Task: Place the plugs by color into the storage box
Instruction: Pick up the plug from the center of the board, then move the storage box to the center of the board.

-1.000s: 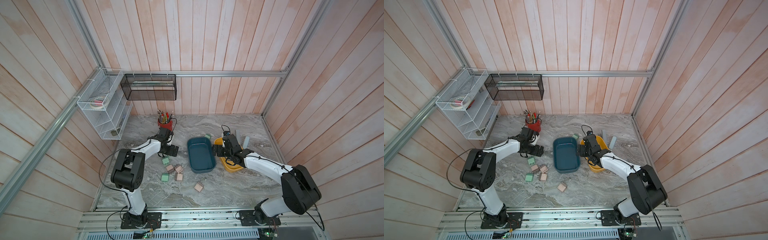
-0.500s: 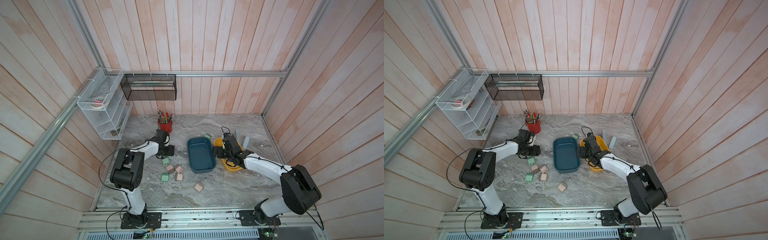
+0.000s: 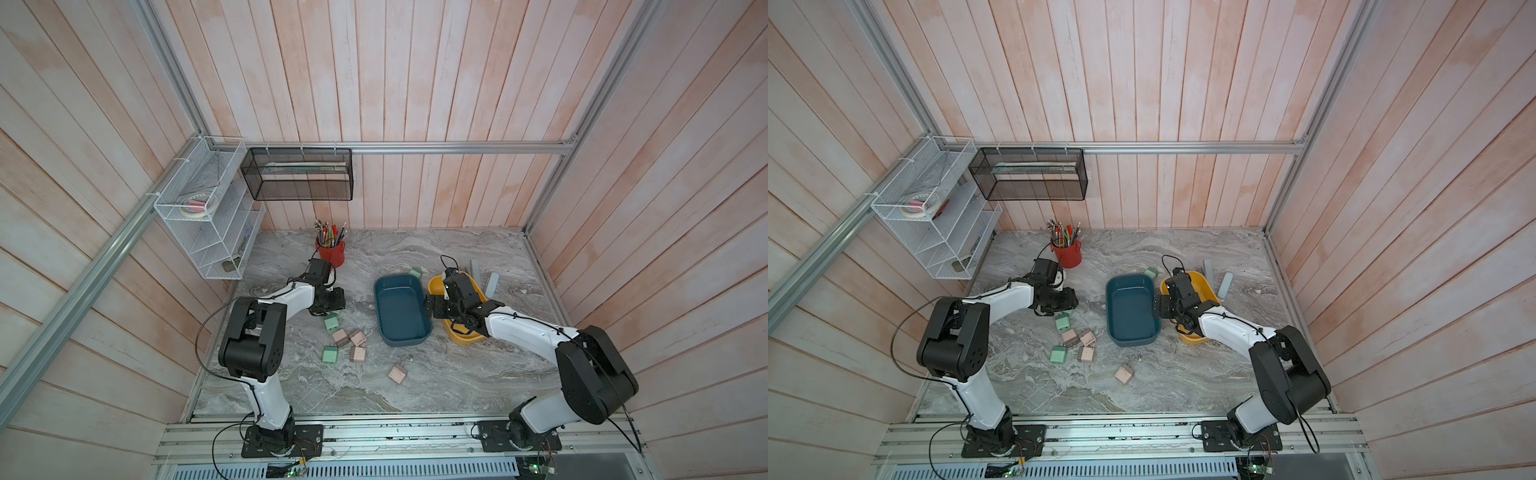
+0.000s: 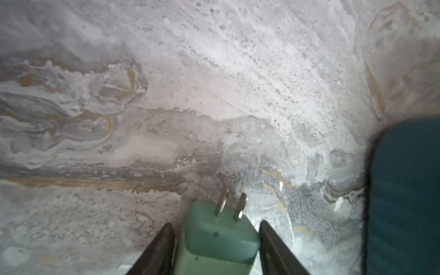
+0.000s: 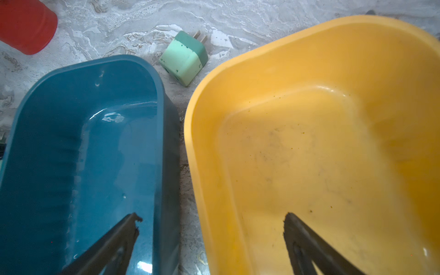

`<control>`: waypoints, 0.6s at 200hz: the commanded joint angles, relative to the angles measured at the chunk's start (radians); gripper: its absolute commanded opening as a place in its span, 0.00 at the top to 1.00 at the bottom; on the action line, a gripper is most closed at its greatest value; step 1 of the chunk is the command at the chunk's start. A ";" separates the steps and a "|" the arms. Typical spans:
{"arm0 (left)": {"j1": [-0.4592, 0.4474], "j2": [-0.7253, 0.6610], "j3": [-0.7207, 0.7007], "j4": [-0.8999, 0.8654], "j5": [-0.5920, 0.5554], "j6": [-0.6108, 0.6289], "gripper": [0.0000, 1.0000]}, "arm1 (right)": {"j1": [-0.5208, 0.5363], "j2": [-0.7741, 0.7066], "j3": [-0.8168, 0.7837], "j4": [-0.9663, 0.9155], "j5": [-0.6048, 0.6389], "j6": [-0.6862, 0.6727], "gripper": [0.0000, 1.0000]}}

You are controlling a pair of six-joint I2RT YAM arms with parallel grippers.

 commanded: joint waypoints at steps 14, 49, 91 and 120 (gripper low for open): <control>-0.001 0.002 0.016 -0.109 -0.008 -0.011 0.44 | 0.007 0.018 -0.010 -0.006 -0.005 -0.009 0.02; -0.004 -0.016 0.021 -0.133 -0.019 -0.006 0.46 | 0.007 0.029 0.005 -0.009 -0.016 -0.021 0.02; -0.006 -0.005 0.033 -0.145 -0.021 -0.009 0.47 | 0.005 0.059 0.040 -0.016 -0.106 -0.047 0.02; -0.010 0.014 0.048 -0.155 -0.020 0.000 0.41 | 0.001 0.093 0.077 -0.012 -0.210 -0.061 0.05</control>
